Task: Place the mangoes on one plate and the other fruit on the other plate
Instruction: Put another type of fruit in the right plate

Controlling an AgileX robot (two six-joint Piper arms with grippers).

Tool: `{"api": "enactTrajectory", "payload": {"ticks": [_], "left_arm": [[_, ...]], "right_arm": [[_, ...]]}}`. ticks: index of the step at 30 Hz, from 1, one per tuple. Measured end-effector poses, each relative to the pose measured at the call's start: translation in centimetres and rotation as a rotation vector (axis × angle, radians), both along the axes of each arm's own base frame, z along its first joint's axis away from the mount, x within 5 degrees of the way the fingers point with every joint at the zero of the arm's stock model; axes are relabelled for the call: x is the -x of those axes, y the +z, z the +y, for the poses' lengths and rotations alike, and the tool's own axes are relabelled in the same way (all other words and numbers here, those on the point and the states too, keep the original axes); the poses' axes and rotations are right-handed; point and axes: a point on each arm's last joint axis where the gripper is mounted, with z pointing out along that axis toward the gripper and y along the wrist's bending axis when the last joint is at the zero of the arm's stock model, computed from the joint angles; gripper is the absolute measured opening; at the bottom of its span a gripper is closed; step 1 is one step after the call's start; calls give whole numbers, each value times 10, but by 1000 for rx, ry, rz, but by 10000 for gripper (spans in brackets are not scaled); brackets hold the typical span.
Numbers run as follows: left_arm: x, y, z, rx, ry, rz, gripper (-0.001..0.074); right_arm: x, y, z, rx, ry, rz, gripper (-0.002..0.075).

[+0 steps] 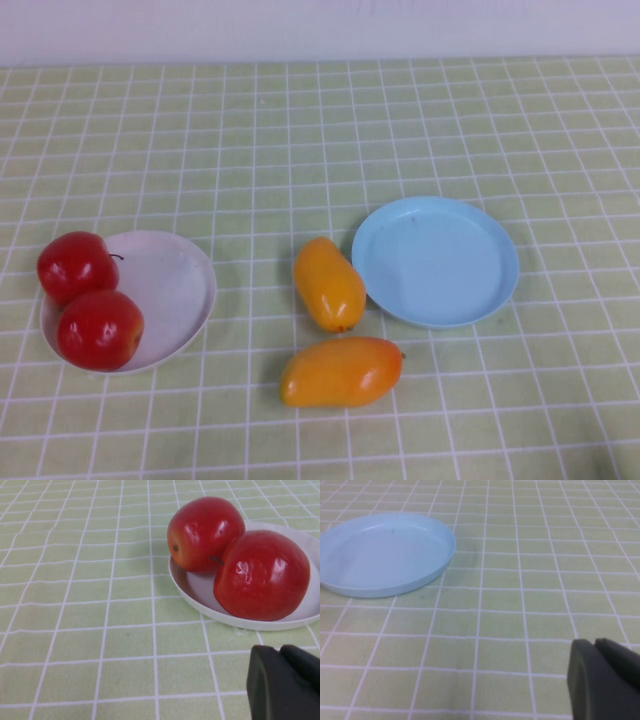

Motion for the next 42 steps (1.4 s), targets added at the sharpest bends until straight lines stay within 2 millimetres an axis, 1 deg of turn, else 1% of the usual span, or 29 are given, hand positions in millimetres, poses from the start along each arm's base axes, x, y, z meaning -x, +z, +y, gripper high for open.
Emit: {"api": "enactTrajectory", "payload": {"ticks": [10, 12, 15, 21, 24, 27, 28, 30, 31, 33, 34, 36, 38, 42], "left_arm": [[0, 0, 0, 0, 0, 0, 4], [0, 0, 0, 0, 0, 0, 3], [0, 0, 0, 0, 0, 0, 3], [0, 0, 0, 0, 0, 0, 3], [0, 0, 0, 0, 0, 0, 3], [0, 0, 0, 0, 0, 0, 3], [0, 0, 0, 0, 0, 0, 3], [0, 0, 0, 0, 0, 0, 3], [0, 0, 0, 0, 0, 0, 3], [0, 0, 0, 0, 0, 0, 3], [0, 0, 0, 0, 0, 0, 2], [0, 0, 0, 0, 0, 0, 2], [0, 0, 0, 0, 0, 0, 2], [0, 0, 0, 0, 0, 0, 2]], "right_arm": [[0, 0, 0, 0, 0, -2, -16], [-1, 3, 0, -29, -3, -28, -16], [-2, 10, 2, -180, -13, -87, -16], [-3, 24, 1, -542, -68, -189, -16], [-4, 27, -1, -626, -89, -211, -16], [-3, 27, 2, -682, -77, -180, -16], [-2, 30, 4, -688, -53, -157, -16], [0, 42, 10, -687, 1, -105, -16], [1, 54, 14, -678, 35, -76, -16], [0, 69, 21, -623, 93, 24, -16], [-3, 80, 24, -586, 119, 86, -16], [-7, 90, 28, -519, 152, 186, -16], [-17, 104, 32, -415, 191, 317, -16], [-40, 123, 35, -252, 260, 463, -16]]}}
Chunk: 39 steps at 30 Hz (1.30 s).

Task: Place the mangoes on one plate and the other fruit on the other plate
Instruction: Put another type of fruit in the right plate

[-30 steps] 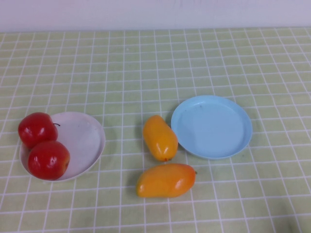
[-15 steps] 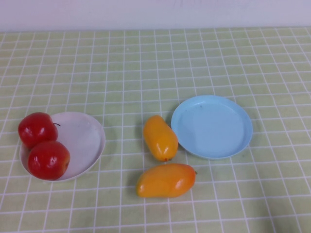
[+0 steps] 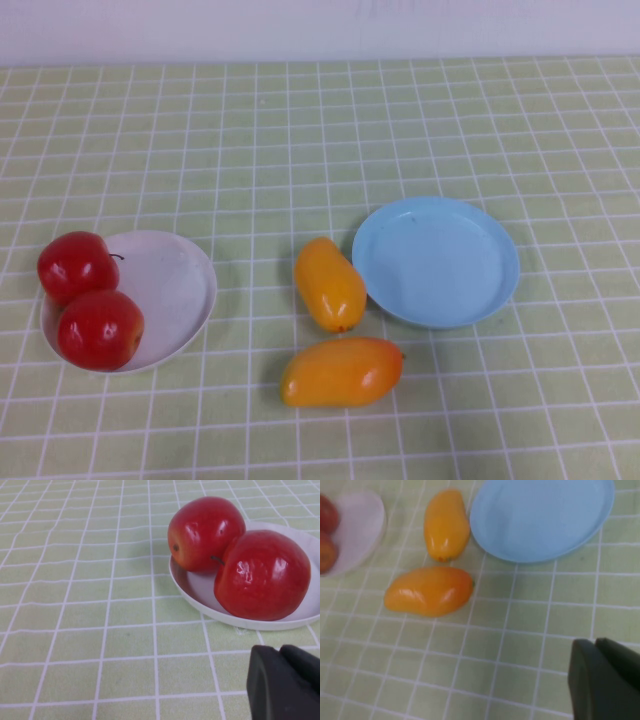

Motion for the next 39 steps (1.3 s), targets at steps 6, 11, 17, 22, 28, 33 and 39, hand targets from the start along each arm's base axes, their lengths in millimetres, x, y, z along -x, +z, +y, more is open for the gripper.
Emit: {"api": "enactTrajectory", "payload": {"ticks": [6, 11, 17, 22, 28, 33, 39], "left_arm": [[0, 0, 0, 0, 0, 0, 2], [0, 0, 0, 0, 0, 0, 2], [0, 0, 0, 0, 0, 0, 2], [0, 0, 0, 0, 0, 0, 2], [0, 0, 0, 0, 0, 0, 2], [0, 0, 0, 0, 0, 0, 2], [0, 0, 0, 0, 0, 0, 2]], "right_arm": [[-35, 7, 7, 84, 120, 82, -16], [-54, -6, 34, 203, 386, 77, -16], [-78, -13, 87, 380, 726, 56, -3], [-109, -13, 137, 501, 919, -10, 161], [-140, -28, 184, 612, 1110, -136, 512], [-162, -49, 200, 669, 1174, -157, 589], [-174, -71, 209, 687, 1194, -133, 597]]}}
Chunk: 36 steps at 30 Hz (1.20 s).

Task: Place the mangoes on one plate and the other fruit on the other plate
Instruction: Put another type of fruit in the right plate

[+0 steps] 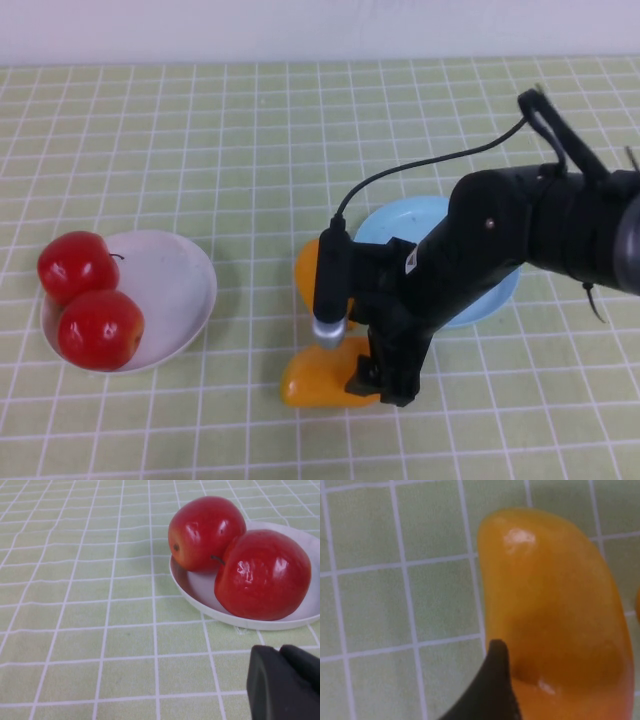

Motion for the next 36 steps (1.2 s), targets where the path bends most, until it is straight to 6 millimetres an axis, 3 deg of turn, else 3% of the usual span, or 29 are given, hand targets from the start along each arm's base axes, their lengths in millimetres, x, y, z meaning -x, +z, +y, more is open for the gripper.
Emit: {"api": "enactTrajectory", "payload": {"ticks": [10, 27, 36], "left_arm": [[0, 0, 0, 0, 0, 0, 2], [0, 0, 0, 0, 0, 0, 2], [0, 0, 0, 0, 0, 0, 2]], "right_arm": [[-2, -27, 10, 30, 18, 53, 593], [-4, -30, 16, 11, 11, 64, 559], [-3, -22, 17, -12, -201, 182, 558]]}}
